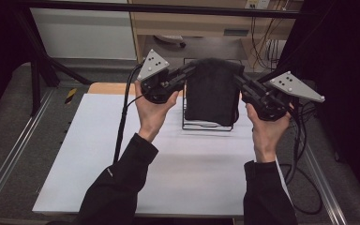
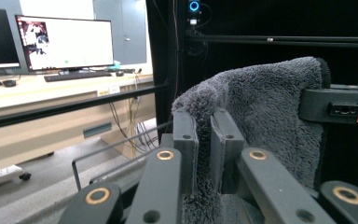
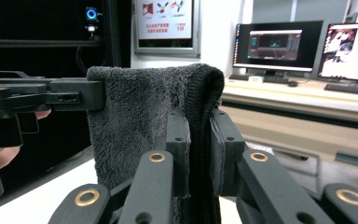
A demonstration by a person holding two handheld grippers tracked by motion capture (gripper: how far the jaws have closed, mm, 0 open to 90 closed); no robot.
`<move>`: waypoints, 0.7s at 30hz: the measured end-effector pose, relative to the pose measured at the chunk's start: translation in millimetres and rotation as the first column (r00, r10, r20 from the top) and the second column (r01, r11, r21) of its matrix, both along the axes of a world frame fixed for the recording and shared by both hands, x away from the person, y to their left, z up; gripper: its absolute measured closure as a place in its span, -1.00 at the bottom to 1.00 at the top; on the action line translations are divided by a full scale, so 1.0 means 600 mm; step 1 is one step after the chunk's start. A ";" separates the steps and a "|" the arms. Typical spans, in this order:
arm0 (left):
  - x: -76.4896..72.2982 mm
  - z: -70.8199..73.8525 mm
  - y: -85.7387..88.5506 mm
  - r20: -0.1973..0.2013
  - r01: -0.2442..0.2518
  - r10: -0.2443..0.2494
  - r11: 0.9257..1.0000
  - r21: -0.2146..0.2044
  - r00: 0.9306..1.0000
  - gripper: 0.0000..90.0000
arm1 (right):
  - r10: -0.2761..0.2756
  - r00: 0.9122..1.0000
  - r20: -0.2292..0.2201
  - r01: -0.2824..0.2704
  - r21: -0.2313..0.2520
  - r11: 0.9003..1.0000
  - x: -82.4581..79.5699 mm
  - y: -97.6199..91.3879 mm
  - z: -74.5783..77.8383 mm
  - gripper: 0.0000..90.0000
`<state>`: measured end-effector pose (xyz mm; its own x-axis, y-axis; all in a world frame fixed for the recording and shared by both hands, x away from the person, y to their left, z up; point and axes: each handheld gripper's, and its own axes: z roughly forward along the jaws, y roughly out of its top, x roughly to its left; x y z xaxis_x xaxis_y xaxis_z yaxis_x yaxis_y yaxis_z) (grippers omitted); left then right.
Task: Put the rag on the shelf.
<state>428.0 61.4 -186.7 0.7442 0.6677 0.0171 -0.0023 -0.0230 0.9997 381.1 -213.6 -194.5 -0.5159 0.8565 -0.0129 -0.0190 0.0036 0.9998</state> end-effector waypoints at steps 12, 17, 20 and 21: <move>0.016 0.045 -0.023 0.050 -0.011 0.012 1.000 -0.017 0.999 0.82 | -0.027 0.999 0.047 0.026 0.021 0.999 0.018 -0.015 0.043 0.78; 0.027 0.065 -0.029 0.058 -0.017 0.018 0.999 -0.030 0.998 0.82 | -0.038 0.997 0.068 0.036 0.030 0.999 0.028 -0.019 0.061 0.79; 0.035 0.076 -0.032 0.069 -0.024 0.026 0.999 -0.031 0.997 0.82 | -0.039 0.996 0.078 0.037 0.031 0.999 0.037 -0.019 0.071 0.79; 0.037 0.079 -0.032 0.070 -0.028 0.030 0.999 -0.027 0.997 0.83 | -0.039 0.996 0.078 0.037 0.035 0.999 0.041 -0.020 0.074 0.79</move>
